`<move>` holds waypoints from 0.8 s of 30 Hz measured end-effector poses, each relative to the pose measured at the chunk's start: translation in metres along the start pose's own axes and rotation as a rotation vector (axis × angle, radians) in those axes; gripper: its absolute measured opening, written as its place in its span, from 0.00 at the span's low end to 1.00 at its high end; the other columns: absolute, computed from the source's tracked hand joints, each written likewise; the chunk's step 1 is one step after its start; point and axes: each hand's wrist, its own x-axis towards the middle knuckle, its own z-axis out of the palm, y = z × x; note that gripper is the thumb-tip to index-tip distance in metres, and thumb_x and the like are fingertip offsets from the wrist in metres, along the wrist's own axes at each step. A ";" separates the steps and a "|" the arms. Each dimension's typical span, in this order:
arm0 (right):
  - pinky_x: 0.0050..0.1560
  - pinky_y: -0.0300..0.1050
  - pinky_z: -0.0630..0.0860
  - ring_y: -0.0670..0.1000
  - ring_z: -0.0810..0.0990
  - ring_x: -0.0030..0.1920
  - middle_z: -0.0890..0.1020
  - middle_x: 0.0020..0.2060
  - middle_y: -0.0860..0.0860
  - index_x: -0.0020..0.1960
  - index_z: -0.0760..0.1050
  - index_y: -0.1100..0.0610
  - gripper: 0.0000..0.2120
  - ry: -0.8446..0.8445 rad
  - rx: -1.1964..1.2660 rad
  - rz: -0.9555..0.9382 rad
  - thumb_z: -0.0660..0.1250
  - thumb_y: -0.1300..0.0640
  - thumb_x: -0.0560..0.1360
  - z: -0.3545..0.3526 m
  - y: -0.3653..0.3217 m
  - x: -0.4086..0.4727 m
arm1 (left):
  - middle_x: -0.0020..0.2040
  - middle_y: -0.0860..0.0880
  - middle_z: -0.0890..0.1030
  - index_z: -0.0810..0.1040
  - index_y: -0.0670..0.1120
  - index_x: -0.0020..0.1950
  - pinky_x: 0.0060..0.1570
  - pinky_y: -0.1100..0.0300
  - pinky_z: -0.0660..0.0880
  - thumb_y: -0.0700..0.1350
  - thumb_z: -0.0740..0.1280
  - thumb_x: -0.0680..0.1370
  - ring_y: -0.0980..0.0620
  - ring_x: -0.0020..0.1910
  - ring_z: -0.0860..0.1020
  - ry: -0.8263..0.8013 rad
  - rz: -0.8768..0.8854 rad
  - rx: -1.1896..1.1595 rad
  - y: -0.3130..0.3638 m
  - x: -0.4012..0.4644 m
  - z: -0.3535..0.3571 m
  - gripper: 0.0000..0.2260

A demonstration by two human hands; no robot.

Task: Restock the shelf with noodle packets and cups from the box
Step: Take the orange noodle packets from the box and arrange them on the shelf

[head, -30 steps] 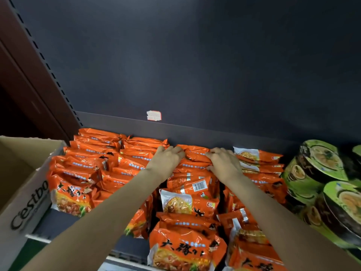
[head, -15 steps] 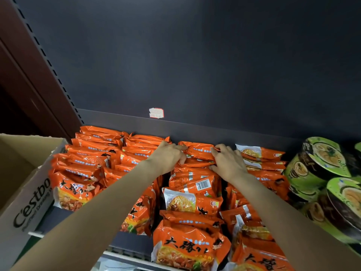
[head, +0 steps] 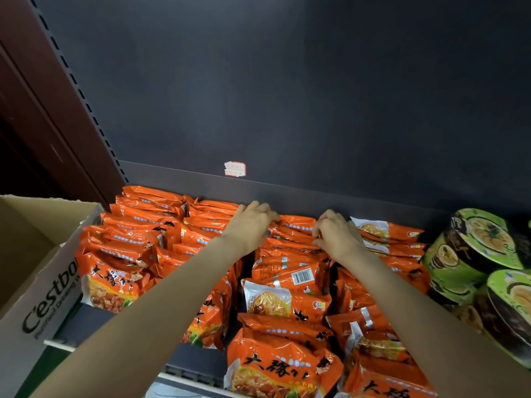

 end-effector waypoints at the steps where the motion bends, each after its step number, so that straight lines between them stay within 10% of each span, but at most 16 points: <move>1: 0.64 0.50 0.68 0.52 0.70 0.63 0.72 0.60 0.51 0.53 0.78 0.52 0.08 0.012 -0.007 -0.003 0.69 0.54 0.74 0.000 0.000 -0.001 | 0.65 0.49 0.70 0.69 0.51 0.70 0.63 0.54 0.63 0.40 0.62 0.78 0.49 0.64 0.66 0.004 -0.004 0.058 0.001 0.002 0.001 0.20; 17: 0.67 0.49 0.69 0.53 0.67 0.69 0.65 0.69 0.52 0.75 0.59 0.51 0.32 -0.136 0.099 -0.027 0.68 0.52 0.75 -0.004 0.002 -0.034 | 0.68 0.44 0.70 0.64 0.49 0.73 0.65 0.52 0.69 0.38 0.67 0.75 0.45 0.67 0.68 -0.276 0.065 -0.094 0.006 -0.003 -0.004 0.27; 24: 0.67 0.49 0.69 0.52 0.67 0.69 0.66 0.69 0.51 0.73 0.62 0.50 0.30 -0.070 0.131 -0.035 0.69 0.55 0.74 -0.003 0.000 -0.046 | 0.62 0.44 0.76 0.74 0.48 0.64 0.60 0.51 0.73 0.39 0.64 0.77 0.44 0.60 0.75 -0.216 -0.012 -0.151 0.006 -0.008 0.007 0.16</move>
